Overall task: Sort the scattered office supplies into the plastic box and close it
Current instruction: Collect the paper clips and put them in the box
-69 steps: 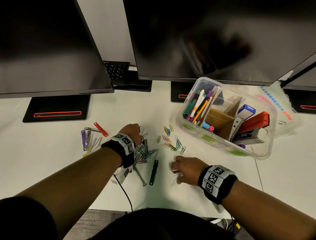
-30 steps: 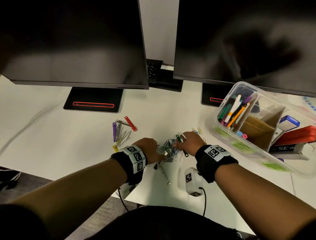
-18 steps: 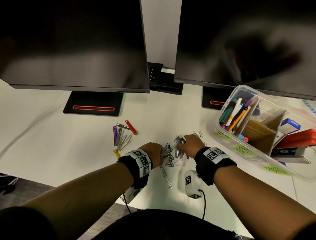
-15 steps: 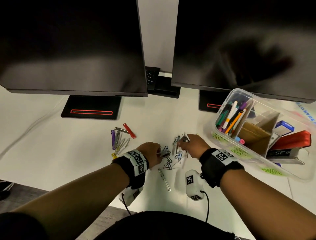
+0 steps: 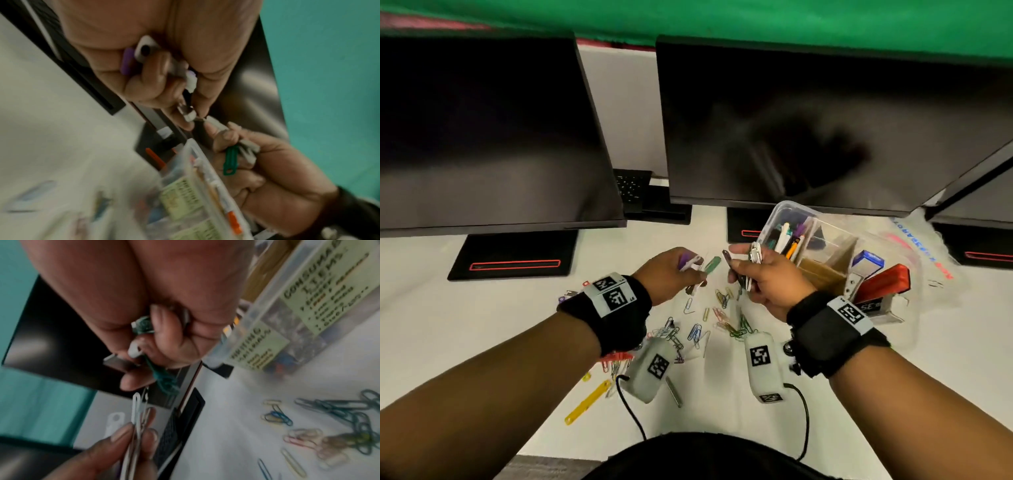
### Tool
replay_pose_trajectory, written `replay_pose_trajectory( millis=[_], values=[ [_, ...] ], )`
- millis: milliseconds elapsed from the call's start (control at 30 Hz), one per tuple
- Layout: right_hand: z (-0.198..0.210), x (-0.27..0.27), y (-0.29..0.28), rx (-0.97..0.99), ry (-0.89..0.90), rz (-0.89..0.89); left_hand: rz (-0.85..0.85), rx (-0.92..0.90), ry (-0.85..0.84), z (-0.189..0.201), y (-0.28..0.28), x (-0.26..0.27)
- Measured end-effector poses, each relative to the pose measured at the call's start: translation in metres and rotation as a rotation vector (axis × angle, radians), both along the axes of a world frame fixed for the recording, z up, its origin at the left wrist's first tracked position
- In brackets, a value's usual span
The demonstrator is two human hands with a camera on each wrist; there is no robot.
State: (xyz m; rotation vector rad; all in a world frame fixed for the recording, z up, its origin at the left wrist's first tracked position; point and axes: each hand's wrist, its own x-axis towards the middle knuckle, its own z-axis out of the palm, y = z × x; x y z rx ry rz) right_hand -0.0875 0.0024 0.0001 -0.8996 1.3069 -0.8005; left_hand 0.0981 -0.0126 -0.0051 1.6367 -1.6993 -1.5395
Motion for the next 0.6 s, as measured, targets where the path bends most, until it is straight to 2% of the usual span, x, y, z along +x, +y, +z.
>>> replay_pose_trajectory(
  millis=[100, 267, 433, 600],
  values=[
    [0.018, -0.035, -0.005, 0.036, -0.072, -0.209, 0.064, 0.108, 0.161, 0.021, -0.013, -0.041],
    [0.021, -0.102, -0.02, 0.152, -0.072, -0.415, 0.119, 0.233, 0.264, 0.034, -0.03, -0.114],
    [0.018, -0.138, -0.03, 0.27, -0.074, -0.448, 0.175, 0.359, 0.27, 0.033, -0.041, -0.18],
    [0.022, -0.145, -0.04, 0.31, -0.054, -0.439, 0.226, 0.417, 0.281, 0.033, -0.05, -0.215]
  ],
)
